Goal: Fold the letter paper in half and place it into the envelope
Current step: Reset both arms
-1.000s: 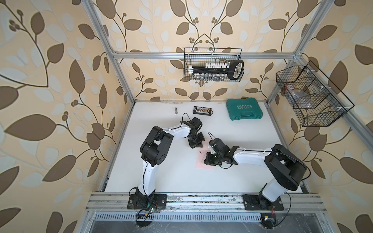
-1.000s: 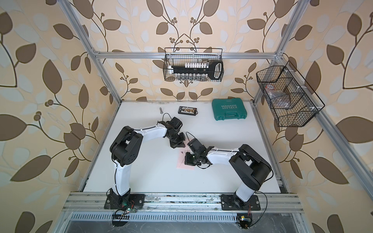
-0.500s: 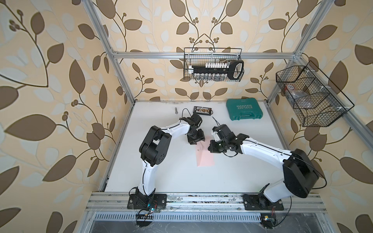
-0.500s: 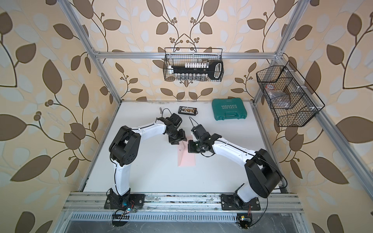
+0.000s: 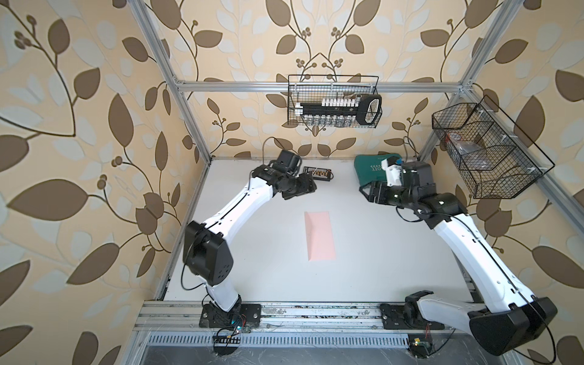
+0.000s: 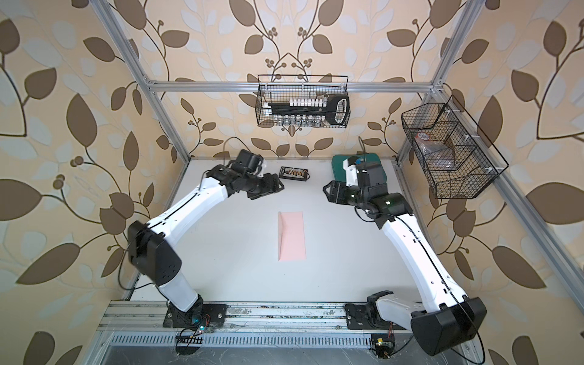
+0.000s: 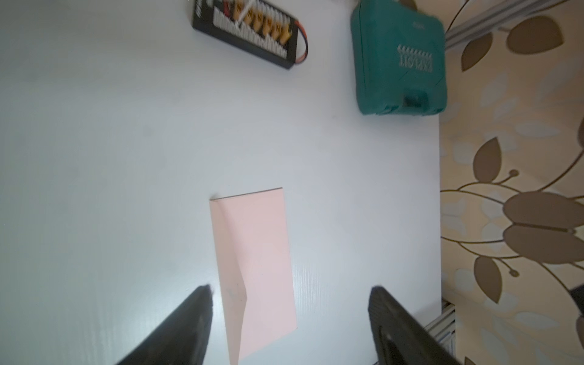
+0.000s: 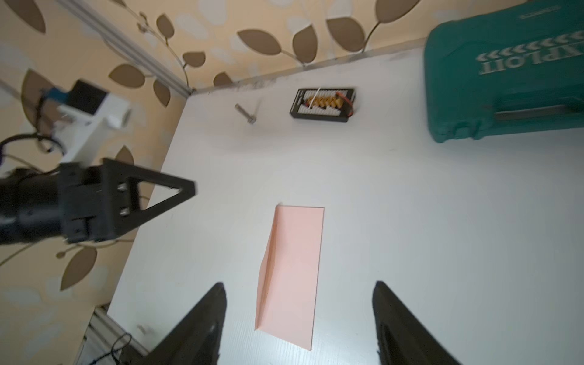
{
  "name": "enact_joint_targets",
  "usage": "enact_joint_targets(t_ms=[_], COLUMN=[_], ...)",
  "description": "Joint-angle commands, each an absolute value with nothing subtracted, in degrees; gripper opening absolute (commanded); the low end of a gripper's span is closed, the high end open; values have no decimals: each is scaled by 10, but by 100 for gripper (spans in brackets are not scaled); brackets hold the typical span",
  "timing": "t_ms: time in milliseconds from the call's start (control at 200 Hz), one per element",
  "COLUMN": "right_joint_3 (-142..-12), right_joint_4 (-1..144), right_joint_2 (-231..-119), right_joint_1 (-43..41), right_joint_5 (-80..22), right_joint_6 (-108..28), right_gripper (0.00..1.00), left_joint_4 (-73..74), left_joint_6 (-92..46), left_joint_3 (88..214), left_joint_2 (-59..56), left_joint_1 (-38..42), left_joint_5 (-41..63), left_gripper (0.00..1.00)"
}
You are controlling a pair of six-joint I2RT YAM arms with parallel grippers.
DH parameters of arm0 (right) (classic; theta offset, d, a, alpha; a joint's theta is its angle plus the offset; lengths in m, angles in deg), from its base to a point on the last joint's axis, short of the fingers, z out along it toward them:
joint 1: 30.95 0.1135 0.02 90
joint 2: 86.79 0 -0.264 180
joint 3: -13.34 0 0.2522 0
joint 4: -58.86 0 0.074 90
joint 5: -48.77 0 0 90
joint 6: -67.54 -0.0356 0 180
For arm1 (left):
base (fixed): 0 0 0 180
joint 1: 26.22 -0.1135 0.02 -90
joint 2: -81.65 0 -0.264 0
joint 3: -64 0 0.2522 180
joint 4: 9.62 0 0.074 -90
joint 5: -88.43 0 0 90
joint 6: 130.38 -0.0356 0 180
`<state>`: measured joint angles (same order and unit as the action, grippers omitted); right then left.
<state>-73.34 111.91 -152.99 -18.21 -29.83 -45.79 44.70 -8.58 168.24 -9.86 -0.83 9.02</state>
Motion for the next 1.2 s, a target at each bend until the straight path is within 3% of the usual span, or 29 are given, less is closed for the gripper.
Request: enact_joint_targets(t_ms=[0, 50, 120, 220, 310, 435, 595, 820, 1005, 1195], right_joint_3=[-678, -622, -525, -370, -282, -249, -257, -215, -210, -238], right_joint_4=[1133, 1118, 1085, 1010, 934, 837, 787, 662, 605, 532], right_joint_2=[-1452, -1405, -1343, -1276, -1242, -1257, -1379, -1451, -1489, -1571], right_joint_1=[-205, -206, -206, -206, -206, -205, -206, -207, -210, -233], right_joint_5=[-345, -398, -481, -582, -545, -517, -561, -546, -501, -483], right_joint_6=[-423, -419, -434, -501, -450, -313, -230, -219, -196, -185], right_gripper=[91, 96, 98, 98, 98, 98, 98, 98, 98, 98], left_joint_4=[460, 447, 395, 287, 209, 139, -15, -205, -285, -304], left_joint_6=[-131, -125, -118, -141, -184, -228, -315, -345, -415, -479], left_joint_3=[1582, 1501, 1366, 1175, 1067, 1010, 983, 952, 959, 998], left_joint_2=[51, 124, 233, 379, 460, 457, 322, 182, 123, 49], left_joint_1=[-40, -41, -41, -41, -41, -41, -44, -69, -111, -184], left_joint_5=[-74, -189, -307, -390, -413, -437, -453, -400, -286, -13], left_gripper=[90, 98, 99, 99, 99, 99, 99, 99, 99, 99])
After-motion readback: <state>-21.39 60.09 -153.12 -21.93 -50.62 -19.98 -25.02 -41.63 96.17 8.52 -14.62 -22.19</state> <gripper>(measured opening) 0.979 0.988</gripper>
